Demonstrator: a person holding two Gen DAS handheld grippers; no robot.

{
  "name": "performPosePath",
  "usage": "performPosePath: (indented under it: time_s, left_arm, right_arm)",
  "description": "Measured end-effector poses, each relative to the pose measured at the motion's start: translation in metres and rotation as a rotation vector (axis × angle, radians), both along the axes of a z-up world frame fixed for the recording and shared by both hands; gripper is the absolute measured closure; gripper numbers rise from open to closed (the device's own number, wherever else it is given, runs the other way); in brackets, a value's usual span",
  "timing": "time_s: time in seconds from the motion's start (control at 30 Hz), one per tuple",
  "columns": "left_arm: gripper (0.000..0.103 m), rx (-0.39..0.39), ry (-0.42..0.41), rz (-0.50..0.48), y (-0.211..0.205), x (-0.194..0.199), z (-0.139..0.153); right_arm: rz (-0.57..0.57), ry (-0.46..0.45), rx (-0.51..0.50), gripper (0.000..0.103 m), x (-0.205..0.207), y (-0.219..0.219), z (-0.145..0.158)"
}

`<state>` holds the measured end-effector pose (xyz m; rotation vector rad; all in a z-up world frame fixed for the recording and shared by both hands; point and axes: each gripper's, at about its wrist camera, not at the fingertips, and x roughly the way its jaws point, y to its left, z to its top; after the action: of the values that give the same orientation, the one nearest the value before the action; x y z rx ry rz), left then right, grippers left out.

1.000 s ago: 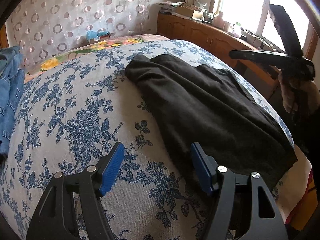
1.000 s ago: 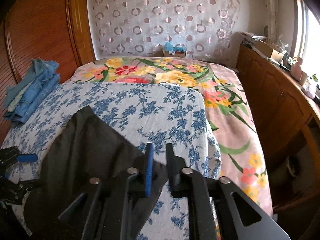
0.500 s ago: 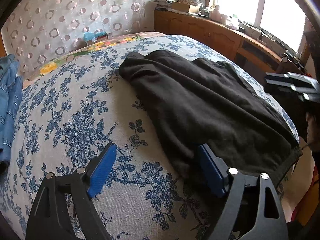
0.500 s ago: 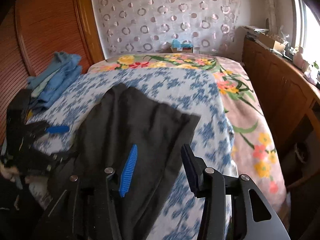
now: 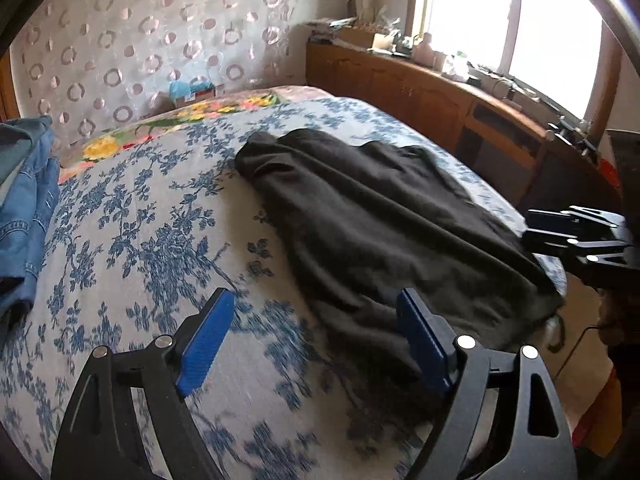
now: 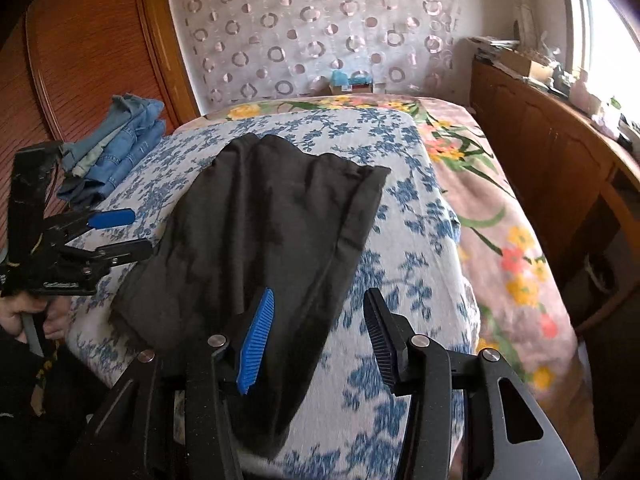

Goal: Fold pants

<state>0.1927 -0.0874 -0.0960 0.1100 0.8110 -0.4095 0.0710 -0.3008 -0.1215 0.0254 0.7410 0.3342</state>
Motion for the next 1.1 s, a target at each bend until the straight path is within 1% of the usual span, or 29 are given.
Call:
performPosePath:
  time_s: [0.03, 0.13, 0.3, 0.5, 0.63, 0.7, 0.73, 0.83, 0.9, 1.0, 1.1]
  left_arm:
    - [0.021, -0.006, -0.001, -0.01, 0.0, -0.007, 0.001]
    - [0.028, -0.014, 0.004, -0.026, 0.0, -0.021, 0.001]
    - [0.047, -0.038, 0.013, -0.047, -0.001, -0.041, -0.001]
    - [0.057, -0.036, 0.025, -0.061, -0.001, -0.061, -0.009]
    - [0.063, -0.033, 0.029, -0.049, -0.003, -0.063, -0.013]
    - [0.068, -0.034, 0.03, -0.051, -0.005, -0.061, -0.015]
    - [0.069, -0.033, 0.036, -0.052, -0.006, -0.06, -0.016]
    - [0.069, -0.012, 0.048, -0.064, -0.012, -0.055, -0.018]
    - [0.069, 0.005, 0.043, -0.078, -0.018, -0.056, -0.018]
    - [0.069, 0.015, 0.044, -0.074, -0.021, -0.054, -0.019]
    - [0.071, 0.021, 0.026, -0.073, -0.023, -0.052, -0.017]
  right_arm:
    - [-0.003, 0.0, -0.002, 0.054, -0.003, 0.001, -0.001]
    - [-0.005, 0.002, -0.007, 0.054, -0.012, 0.003, -0.002]
    - [-0.017, -0.01, 0.002, 0.054, -0.025, 0.008, -0.003]
    - [-0.014, -0.017, 0.004, 0.054, -0.035, 0.011, -0.007]
    - [-0.011, -0.018, 0.004, 0.054, -0.037, 0.012, -0.012]
    - [-0.012, -0.01, 0.017, 0.054, -0.037, 0.012, -0.016]
    - [-0.013, -0.005, 0.022, 0.054, -0.037, 0.011, -0.017]
    - [-0.018, 0.007, 0.031, 0.054, -0.035, 0.011, -0.02]
    - [-0.02, 0.009, 0.036, 0.054, -0.034, 0.011, -0.021]
    - [-0.02, 0.015, 0.038, 0.054, -0.033, 0.012, -0.023]
    - [-0.019, 0.025, 0.034, 0.054, -0.032, 0.014, -0.027]
